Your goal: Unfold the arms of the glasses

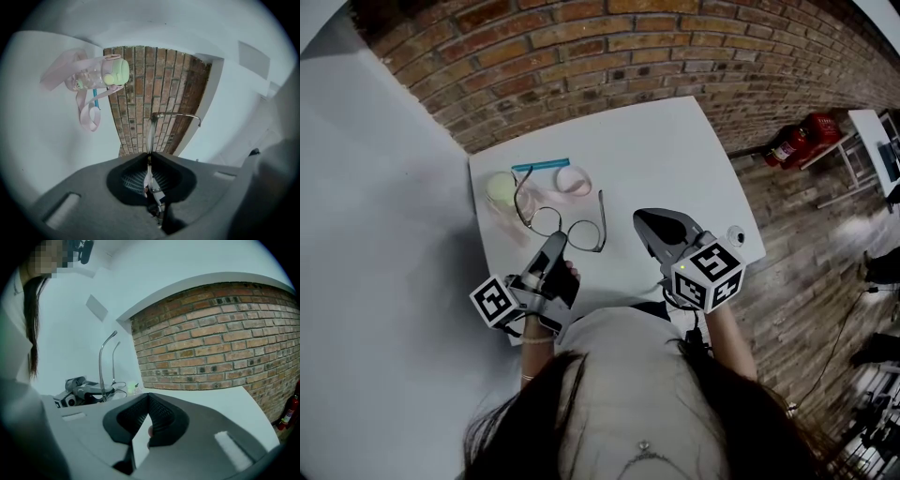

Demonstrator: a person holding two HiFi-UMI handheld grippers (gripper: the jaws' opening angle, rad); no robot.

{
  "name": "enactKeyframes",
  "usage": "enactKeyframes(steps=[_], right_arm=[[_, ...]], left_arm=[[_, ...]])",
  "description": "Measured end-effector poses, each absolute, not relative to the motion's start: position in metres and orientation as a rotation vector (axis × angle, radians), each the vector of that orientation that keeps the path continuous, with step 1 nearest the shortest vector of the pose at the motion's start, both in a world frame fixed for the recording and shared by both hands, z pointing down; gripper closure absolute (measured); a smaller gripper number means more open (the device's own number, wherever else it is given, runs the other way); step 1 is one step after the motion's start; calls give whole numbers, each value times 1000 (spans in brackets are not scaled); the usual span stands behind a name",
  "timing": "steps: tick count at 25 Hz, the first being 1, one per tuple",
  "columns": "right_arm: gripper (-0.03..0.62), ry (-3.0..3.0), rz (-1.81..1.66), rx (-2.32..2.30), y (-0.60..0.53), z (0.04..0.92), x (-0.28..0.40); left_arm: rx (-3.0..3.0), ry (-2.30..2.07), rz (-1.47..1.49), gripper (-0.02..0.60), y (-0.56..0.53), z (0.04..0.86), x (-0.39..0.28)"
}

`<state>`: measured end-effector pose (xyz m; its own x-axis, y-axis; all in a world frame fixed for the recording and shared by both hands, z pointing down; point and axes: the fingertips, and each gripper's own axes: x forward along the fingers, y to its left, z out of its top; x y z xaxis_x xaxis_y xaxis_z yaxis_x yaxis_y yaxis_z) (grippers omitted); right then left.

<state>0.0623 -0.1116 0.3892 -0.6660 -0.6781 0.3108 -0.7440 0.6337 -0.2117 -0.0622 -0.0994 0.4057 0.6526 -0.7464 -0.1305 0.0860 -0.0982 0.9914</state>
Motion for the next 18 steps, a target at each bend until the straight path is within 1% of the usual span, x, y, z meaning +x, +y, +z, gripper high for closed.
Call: enactKeyframes(steps=[18], right_arm=[[588,-2644,462,1183,-113,386,58]], left_arm=[[1525,-534,-755,558,-101,405,-61]])
